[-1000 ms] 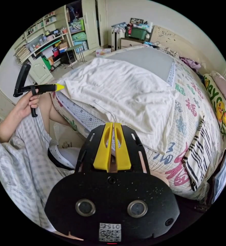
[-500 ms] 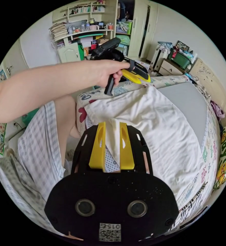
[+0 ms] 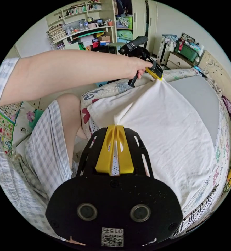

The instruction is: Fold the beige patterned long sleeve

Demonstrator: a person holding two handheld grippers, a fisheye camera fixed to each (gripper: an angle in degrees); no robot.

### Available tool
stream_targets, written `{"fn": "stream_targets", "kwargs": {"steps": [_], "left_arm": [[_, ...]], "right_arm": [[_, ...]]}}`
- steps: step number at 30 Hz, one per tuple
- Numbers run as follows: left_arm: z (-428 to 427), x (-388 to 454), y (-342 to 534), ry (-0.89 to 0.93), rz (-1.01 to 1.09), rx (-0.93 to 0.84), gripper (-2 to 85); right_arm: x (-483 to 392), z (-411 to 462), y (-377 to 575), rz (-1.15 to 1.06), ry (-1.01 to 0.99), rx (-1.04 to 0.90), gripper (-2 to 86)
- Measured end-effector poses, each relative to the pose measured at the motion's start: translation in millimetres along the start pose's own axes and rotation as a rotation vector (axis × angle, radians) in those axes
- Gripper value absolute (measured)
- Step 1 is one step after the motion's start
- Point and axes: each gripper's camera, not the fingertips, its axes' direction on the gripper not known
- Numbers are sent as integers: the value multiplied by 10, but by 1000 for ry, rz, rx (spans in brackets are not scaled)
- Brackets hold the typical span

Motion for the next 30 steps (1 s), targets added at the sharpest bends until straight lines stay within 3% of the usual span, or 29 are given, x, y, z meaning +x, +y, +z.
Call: {"fn": "stream_targets", "kwargs": {"steps": [7, 11, 17, 24, 30], "left_arm": [[-176, 73, 95, -77, 40, 25, 47], [-695, -24, 523, 80, 12, 144, 56], [-1002, 241, 1655, 235, 40, 128, 68], [-568, 619, 2132, 138, 55, -39, 72], [-533, 919, 2156, -11, 125, -116, 57]], "right_arm": [[-52, 85, 63, -6, 60, 3, 6], [-104, -51, 258, -28, -11, 82, 7], [-134, 164, 502, -14, -68, 108, 4], [46, 92, 1176, 103, -39, 154, 5], [581, -147, 2282, 384, 6, 220, 5]]}}
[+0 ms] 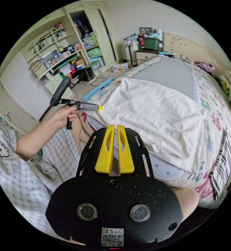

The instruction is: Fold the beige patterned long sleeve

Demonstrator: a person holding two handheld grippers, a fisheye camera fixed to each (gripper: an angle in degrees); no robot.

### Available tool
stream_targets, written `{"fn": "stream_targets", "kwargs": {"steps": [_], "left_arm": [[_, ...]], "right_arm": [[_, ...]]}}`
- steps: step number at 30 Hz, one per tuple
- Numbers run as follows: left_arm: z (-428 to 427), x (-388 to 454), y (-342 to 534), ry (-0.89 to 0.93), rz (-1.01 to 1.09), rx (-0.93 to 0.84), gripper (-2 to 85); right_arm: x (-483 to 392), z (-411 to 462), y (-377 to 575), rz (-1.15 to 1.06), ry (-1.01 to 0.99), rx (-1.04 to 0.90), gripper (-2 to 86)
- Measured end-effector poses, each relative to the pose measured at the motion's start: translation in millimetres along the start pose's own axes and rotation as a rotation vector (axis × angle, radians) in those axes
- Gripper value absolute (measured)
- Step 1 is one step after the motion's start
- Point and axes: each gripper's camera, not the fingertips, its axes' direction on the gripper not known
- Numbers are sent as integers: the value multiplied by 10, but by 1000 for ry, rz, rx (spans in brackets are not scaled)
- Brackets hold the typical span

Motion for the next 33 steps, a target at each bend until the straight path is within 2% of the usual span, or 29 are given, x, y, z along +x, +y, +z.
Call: {"fn": "stream_targets", "kwargs": {"steps": [4, 8, 11, 13, 17, 21, 28, 33], "left_arm": [[-245, 291, 118, -17, 57, 73, 64], [-315, 982, 114, 91, 221, 124, 73], [-138, 1668, 18, 48, 347, 163, 97], [83, 2091, -77, 81, 430, 150, 100], [808, 2943, -320, 216, 554, 6, 92], [1378, 3627, -407, 144, 669, -57, 92], [1930, 4044, -516, 69, 704, -117, 75], [2142, 4021, -573, 115, 626, -175, 1]], "right_arm": [[750, -362, 591, 218, 109, 80, 7], [1453, -510, 1104, 480, 200, 101, 14], [1707, -508, 1403, 556, 209, 155, 27], [1816, -452, 1520, 587, 172, 186, 39], [2084, -204, 1528, 581, 132, 175, 52], [2463, -3, 1258, 532, 120, 145, 55], [3394, 556, 401, 521, 91, 88, 55], [3828, 1025, -148, 497, 139, 20, 50]]}}
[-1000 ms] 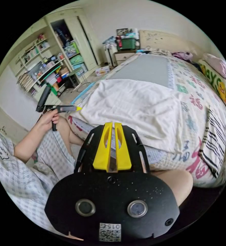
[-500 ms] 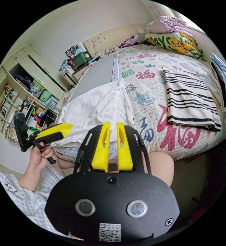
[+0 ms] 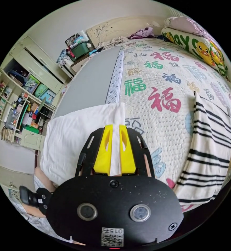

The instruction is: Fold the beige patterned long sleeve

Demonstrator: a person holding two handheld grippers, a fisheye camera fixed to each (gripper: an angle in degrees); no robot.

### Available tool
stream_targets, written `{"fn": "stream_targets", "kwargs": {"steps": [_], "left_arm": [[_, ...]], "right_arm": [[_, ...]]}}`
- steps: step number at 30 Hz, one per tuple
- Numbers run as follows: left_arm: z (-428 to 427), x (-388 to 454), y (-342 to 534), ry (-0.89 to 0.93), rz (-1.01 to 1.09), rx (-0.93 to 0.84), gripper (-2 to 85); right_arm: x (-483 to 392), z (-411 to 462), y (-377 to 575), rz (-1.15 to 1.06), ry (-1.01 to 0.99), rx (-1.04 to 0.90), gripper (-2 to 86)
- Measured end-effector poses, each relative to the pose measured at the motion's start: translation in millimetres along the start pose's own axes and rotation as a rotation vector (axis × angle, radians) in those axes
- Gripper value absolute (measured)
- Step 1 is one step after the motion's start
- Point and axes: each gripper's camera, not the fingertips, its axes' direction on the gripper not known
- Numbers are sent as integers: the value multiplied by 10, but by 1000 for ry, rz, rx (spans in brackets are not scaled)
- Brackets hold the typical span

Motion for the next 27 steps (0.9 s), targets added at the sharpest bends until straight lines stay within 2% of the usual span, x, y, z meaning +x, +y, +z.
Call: {"fn": "stream_targets", "kwargs": {"steps": [5, 9, 13, 14, 18, 22, 25, 27], "left_arm": [[-72, 43, -55, 39, -7, 47, 11], [-204, 207, -146, -69, 46, 138, 79], [130, 219, -310, -82, 73, 12, 72], [205, 224, -320, -88, 65, -6, 38], [148, 378, -288, -72, 95, 62, -3], [205, 547, -309, -170, 146, 56, -2], [299, 425, -376, -111, 82, 13, 14], [211, 374, -430, -60, 76, 6, 53]], "right_arm": [[51, 470, -521, 21, 52, -54, 40], [-28, 695, -696, -36, 97, -99, 30], [-93, 889, -787, -84, 160, -130, 18], [-94, 934, -806, -82, 164, -135, 14], [-93, 1062, -837, -94, 183, -147, 10], [-128, 1185, -783, -133, 233, -155, 12], [-154, 1080, -652, -155, 255, -138, 22], [-134, 848, -461, -160, 200, -73, 34]]}}
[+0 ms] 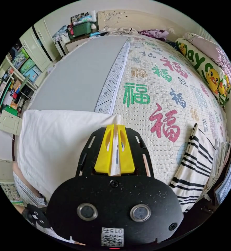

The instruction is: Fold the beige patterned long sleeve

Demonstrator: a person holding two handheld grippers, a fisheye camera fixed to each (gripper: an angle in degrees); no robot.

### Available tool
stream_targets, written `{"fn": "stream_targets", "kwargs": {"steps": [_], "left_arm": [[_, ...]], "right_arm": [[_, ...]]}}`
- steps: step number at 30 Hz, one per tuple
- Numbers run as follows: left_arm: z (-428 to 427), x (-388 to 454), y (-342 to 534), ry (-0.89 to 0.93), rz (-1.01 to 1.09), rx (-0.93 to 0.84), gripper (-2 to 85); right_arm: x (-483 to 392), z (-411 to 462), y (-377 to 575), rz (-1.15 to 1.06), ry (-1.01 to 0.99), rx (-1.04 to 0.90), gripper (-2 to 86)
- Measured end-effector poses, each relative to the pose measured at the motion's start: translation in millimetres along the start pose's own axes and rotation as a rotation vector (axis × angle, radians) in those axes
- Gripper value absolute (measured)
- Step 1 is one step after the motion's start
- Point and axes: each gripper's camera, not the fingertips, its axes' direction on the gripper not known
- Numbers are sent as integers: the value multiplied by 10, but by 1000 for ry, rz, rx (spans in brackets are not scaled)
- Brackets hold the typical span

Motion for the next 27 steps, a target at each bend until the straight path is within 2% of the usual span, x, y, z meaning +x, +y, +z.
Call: {"fn": "stream_targets", "kwargs": {"steps": [4, 6, 9, 13, 19, 27], "left_arm": [[-353, -77, -46, 66, 62, 74, 80], [-678, -282, -159, 66, 55, 198, 82], [-913, -663, -564, 33, 34, 288, 81], [-720, -1071, -1312, -43, 4, 163, 103], [-55, -1609, -2180, 36, -149, 1, 103], [678, -1592, -2704, -150, -77, -200, 100]], "right_arm": [[112, -723, 1029, -1, -123, 172, 61], [177, -977, 1591, 39, -134, 236, 69], [361, -1115, 2361, 214, -200, 240, 91], [458, -798, 2902, 345, -261, 102, 131], [488, -248, 3048, 386, -329, -42, 133], [402, -161, 3106, 351, -231, -91, 65]]}}
